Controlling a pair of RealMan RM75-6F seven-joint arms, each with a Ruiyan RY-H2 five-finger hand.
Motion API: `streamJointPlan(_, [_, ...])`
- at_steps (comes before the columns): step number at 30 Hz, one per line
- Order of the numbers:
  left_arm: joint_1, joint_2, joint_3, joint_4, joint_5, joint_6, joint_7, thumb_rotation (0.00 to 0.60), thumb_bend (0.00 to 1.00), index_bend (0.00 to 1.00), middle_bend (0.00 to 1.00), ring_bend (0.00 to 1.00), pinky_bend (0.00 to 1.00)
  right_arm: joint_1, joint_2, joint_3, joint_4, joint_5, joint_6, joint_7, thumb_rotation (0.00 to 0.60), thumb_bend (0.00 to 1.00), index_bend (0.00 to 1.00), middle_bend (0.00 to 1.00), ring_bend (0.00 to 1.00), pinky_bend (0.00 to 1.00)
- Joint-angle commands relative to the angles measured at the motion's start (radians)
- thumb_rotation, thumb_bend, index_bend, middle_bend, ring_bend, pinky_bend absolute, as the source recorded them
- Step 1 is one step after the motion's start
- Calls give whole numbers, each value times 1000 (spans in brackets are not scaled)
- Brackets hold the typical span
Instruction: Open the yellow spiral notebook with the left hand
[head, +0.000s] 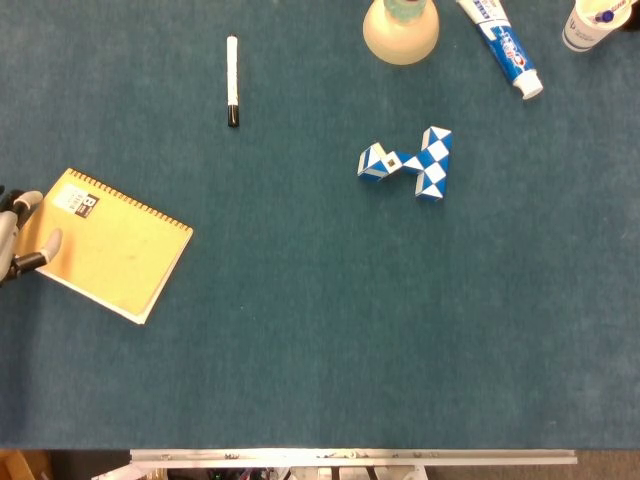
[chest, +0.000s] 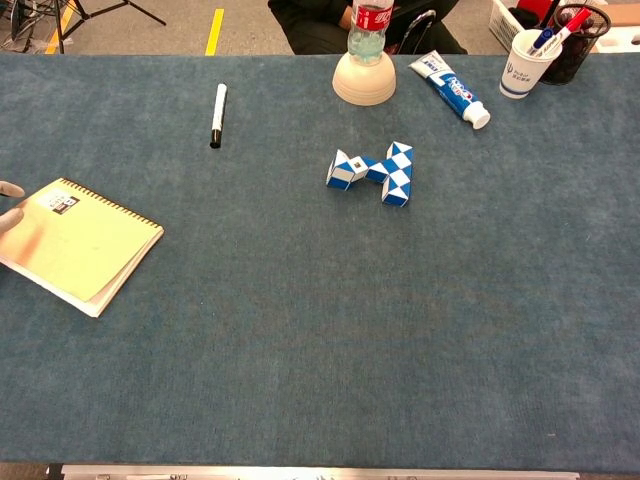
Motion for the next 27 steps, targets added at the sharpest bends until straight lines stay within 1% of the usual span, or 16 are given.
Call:
streamJointPlan(1, [-11, -17, -5, 19, -22, -10, 13, 0, 329, 139, 138, 16, 0, 0, 0, 0, 1, 0, -1, 1, 600, 354, 92, 119, 2, 0])
streamJointPlan(7, [-31, -37, -12, 47, -63, -38, 33, 0, 328, 139, 143, 16, 0, 1, -3, 2, 5, 2, -2, 4, 600, 353, 92, 119, 2, 0])
streamJointPlan(12, [-49, -42, -12, 43, -79, -70, 30, 0, 328, 139, 178, 16, 0, 1, -4, 4, 7, 5, -3, 6, 600, 354, 93, 119, 2, 0])
streamJointPlan(18, [-63, -34, -11, 8, -45, -66, 14, 0, 328, 139, 211, 20, 0, -1, -3, 5, 8, 7, 0, 8, 600, 354, 92, 119, 2, 0])
streamJointPlan(27, [-88, -15, -3, -96, 14, -54, 13, 0, 328, 139, 229, 21, 0, -7, -6, 5, 16, 10, 5, 13, 600, 354, 93, 119, 2, 0])
